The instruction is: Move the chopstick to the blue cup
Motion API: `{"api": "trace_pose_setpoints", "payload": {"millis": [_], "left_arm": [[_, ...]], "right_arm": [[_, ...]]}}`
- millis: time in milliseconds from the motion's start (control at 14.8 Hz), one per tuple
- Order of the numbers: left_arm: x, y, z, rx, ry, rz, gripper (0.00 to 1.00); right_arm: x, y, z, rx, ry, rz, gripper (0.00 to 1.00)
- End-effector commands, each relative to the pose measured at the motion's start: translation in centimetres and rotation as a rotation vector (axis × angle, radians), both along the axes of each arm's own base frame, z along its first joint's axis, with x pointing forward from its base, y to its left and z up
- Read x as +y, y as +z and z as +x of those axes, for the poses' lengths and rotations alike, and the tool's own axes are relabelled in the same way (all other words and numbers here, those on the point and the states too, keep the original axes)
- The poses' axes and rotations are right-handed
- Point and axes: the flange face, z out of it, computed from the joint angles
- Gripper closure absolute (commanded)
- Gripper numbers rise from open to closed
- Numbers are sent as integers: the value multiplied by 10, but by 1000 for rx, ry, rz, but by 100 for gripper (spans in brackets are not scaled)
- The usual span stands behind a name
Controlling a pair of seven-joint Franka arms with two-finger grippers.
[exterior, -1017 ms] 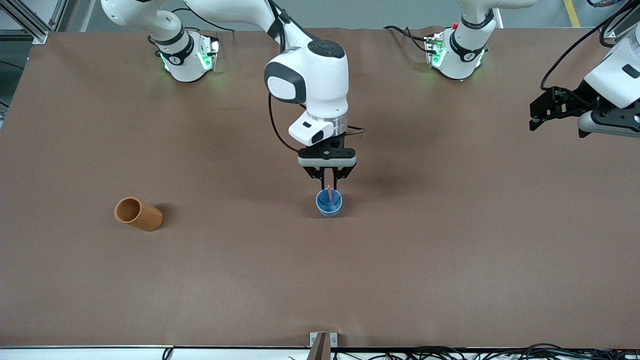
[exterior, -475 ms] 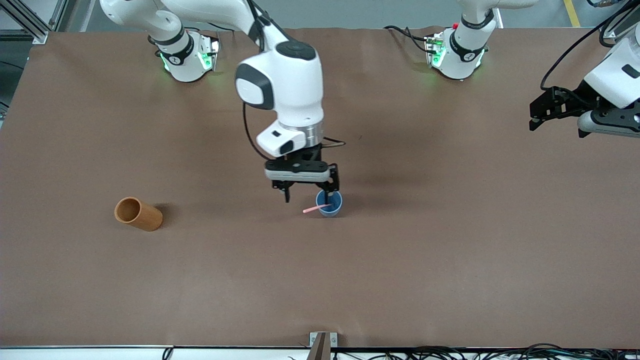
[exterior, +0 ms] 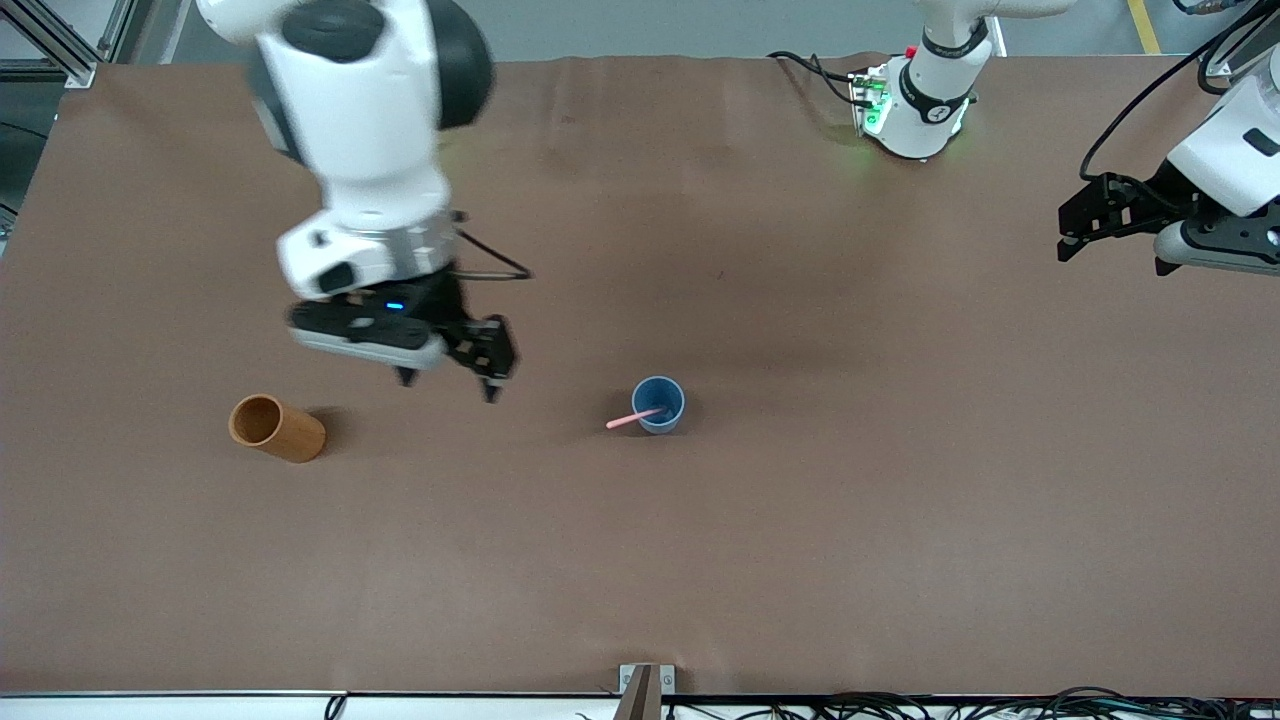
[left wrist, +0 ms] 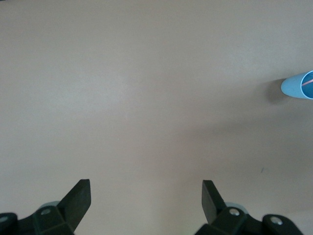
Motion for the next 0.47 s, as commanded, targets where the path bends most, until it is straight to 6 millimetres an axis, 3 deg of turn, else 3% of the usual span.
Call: {"api": "trace_pose_setpoints", "payload": {"millis": [0, 136, 271, 407], "left_arm": [[-2, 6, 5, -22, -1, -23, 0], [-2, 7, 5, -21, 0, -26, 0], [-2, 7, 5, -20, 1, -33, 0], [-3, 7, 5, -20, 0, -33, 0]], "right_arm": [[-85, 15, -9, 84, 15, -17, 0], [-139, 18, -20, 108, 33, -41, 0], [-192, 22, -43, 138, 47, -45, 0], [-229, 25, -68, 156, 45, -23, 0]]}}
